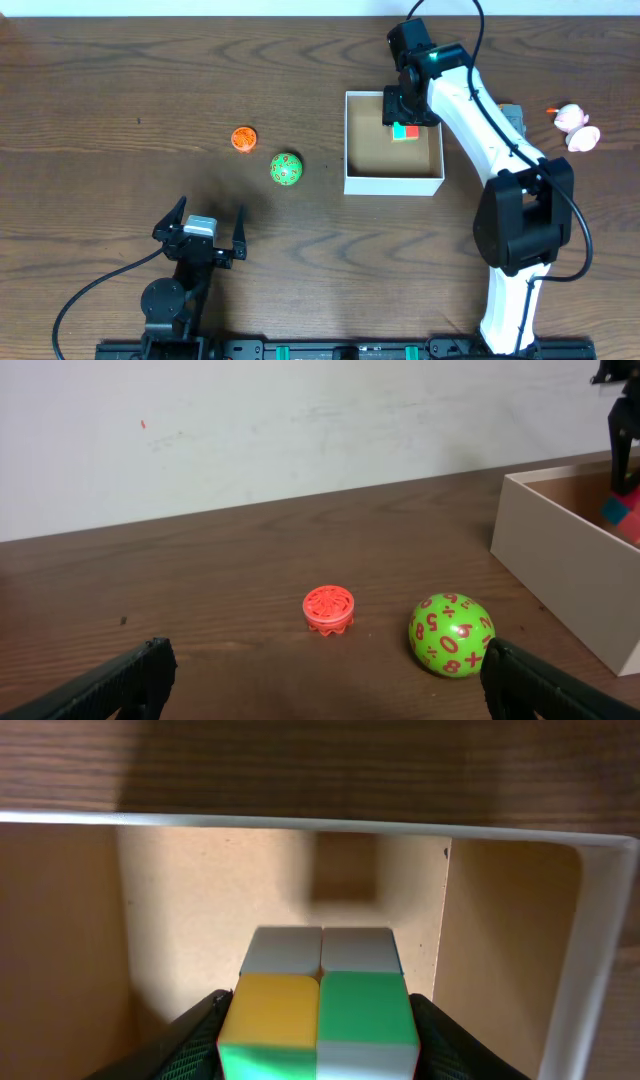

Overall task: Pack container
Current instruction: 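Carry the cube into the white box and release it, then move the right gripper over the yellow-grey toy truck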

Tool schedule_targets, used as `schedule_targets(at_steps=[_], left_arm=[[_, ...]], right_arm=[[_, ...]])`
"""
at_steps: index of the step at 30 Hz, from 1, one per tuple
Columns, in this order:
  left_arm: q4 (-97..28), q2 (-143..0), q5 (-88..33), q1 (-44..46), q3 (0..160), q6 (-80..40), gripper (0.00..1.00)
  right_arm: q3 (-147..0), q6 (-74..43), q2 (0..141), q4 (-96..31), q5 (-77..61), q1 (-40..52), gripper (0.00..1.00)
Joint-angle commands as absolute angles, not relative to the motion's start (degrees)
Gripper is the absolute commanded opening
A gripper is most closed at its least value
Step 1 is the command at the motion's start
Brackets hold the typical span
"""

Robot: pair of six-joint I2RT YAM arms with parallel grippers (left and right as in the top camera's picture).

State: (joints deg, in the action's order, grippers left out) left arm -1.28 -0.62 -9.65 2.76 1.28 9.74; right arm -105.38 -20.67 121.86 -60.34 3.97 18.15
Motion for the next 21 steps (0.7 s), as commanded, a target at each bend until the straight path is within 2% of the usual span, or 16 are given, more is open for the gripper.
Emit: schedule_targets(at_steps=[1,15,21], left_arm=[[-3.2,-0.3,-10.0,2.6,0.2,10.3,0.98],[-3.2,-0.3,-10.0,2.6,0.2,10.3,0.98],[-3.2,-0.3,-10.0,2.6,0.2,10.3,0.98]], right_arm=[[-106.2,-21.9,122.6,-60.0,5.4,17.1,0.56],[-106.4,-21.7,122.5,-59.9,5.6,14.5,0.65],[-114.5,-20.6,121.3,-64.1,5.6,15.0,0.72]])
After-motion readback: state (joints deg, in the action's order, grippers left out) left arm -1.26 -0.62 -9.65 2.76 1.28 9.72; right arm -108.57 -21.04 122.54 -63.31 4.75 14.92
